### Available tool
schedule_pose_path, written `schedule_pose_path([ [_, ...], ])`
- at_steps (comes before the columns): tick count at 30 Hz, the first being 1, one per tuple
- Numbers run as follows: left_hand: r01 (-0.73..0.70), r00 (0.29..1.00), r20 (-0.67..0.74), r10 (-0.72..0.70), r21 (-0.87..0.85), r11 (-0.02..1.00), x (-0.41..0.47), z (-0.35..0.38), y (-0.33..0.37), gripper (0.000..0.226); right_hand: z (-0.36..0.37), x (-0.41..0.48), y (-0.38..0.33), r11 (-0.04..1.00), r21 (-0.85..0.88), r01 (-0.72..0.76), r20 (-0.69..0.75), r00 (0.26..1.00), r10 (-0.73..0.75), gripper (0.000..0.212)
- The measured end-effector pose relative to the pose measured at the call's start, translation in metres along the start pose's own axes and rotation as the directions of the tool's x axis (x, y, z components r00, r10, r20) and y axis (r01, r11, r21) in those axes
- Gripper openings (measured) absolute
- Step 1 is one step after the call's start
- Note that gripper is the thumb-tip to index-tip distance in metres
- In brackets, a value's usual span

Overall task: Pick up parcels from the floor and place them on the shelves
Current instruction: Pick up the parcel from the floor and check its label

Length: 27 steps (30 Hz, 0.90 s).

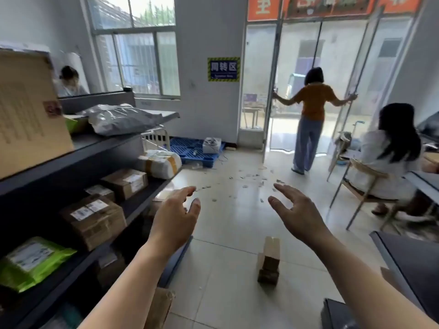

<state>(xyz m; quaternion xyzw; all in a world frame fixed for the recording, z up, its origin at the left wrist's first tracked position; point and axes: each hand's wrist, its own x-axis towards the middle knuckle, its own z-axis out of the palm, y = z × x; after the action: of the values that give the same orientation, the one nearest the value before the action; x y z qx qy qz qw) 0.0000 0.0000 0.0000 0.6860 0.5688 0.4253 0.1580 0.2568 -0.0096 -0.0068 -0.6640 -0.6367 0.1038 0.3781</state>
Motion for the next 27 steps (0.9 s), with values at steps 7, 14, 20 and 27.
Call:
schedule_pose_path([
  [7,0.033,0.987,0.158,-0.028,-0.032,0.999,0.016,0.081,-0.010,0.038,-0.002,-0.009,0.067,0.977,-0.020,-0.211,0.006,0.977,0.211,0.048],
  [14,0.052,0.963,0.267,-0.034,-0.058,0.997,0.038,0.168,-0.006,0.037,0.001,0.001,0.138,0.936,0.028,-0.351,0.006,0.936,0.351,0.048],
  [20,0.135,0.927,0.364,-0.093,-0.092,0.987,0.063,0.245,0.000,0.035,0.002,0.035,0.199,0.904,0.033,-0.426,0.034,0.905,0.425,0.047],
  [27,0.261,0.891,0.403,-0.211,-0.074,0.962,0.108,0.333,0.010,0.034,-0.001,0.102,0.275,0.886,0.040,-0.463,0.080,0.885,0.459,0.047],
])
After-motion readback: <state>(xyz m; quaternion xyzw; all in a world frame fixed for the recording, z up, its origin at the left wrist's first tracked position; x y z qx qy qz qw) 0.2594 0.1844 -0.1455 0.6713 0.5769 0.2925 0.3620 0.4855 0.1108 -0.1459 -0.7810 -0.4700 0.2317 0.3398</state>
